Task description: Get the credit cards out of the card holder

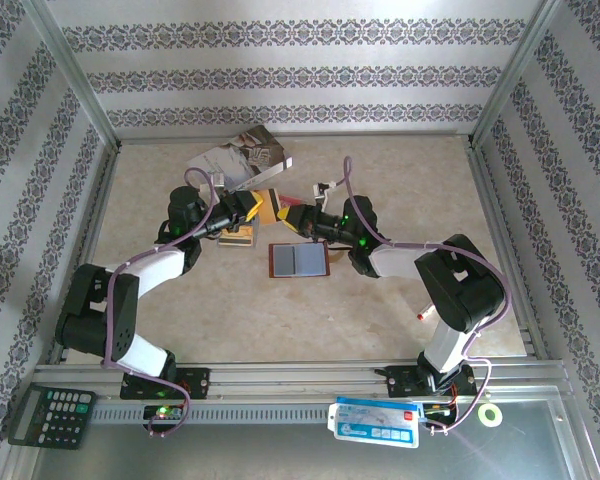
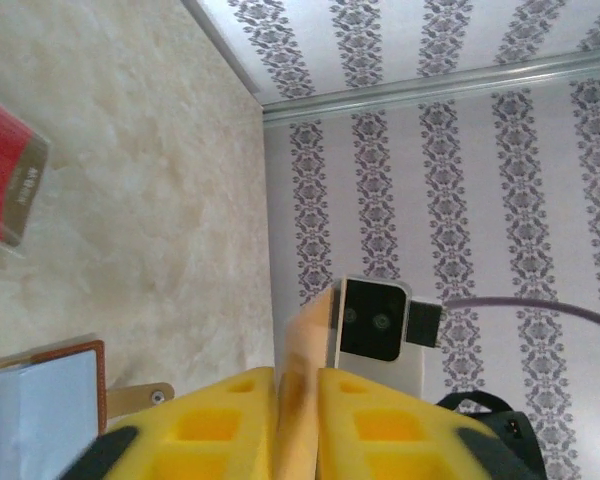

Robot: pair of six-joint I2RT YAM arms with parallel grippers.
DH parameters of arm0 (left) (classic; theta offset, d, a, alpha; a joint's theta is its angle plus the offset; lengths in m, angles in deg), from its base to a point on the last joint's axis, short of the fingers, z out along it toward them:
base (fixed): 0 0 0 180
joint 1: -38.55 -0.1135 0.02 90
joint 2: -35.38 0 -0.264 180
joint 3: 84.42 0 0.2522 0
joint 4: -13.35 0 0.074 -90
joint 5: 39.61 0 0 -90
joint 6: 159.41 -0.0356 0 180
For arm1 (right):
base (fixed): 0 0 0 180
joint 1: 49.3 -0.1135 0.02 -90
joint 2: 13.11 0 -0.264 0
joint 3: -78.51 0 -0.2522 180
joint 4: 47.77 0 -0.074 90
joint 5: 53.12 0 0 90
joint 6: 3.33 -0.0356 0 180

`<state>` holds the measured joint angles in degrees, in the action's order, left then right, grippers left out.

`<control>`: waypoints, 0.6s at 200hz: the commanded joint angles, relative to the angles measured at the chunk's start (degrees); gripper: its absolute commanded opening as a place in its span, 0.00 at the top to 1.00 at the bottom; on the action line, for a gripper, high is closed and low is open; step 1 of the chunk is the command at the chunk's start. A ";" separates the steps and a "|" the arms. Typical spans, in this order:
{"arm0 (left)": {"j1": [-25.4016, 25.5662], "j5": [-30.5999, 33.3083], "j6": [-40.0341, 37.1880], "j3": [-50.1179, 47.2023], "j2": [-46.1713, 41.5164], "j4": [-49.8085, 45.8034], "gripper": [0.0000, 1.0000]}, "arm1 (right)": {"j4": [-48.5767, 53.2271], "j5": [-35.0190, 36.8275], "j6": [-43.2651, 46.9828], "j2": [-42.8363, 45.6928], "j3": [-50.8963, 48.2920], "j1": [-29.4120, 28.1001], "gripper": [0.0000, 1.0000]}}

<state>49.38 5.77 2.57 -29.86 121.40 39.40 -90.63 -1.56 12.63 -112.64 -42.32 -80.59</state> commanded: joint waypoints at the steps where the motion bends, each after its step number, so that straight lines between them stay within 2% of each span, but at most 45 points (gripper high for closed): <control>1: -2.81 2.21 -4.11 -1.42 -3.47 -5.96 0.74 | 2.75 0.53 4.49 -0.08 1.40 -0.29 1.00; 23: -5.42 5.19 -8.59 -2.88 -6.68 -13.02 0.59 | 10.64 2.25 10.25 1.13 1.74 -0.27 1.00; 59: -10.81 9.42 -18.26 -2.73 -13.45 -28.62 0.44 | 29.34 6.80 24.75 3.51 5.48 -0.57 1.00; 79: -13.83 11.57 -23.80 -1.40 -16.54 -36.83 0.31 | 37.76 10.47 34.34 3.60 8.57 -1.52 1.00; 120: -20.39 7.59 -26.86 -0.87 -19.09 -41.57 0.19 | 50.02 14.29 48.05 0.57 18.15 -3.74 1.00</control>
<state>31.96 15.30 -19.00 -32.27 103.61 4.63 -50.30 9.29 47.79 -110.98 -29.89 -82.88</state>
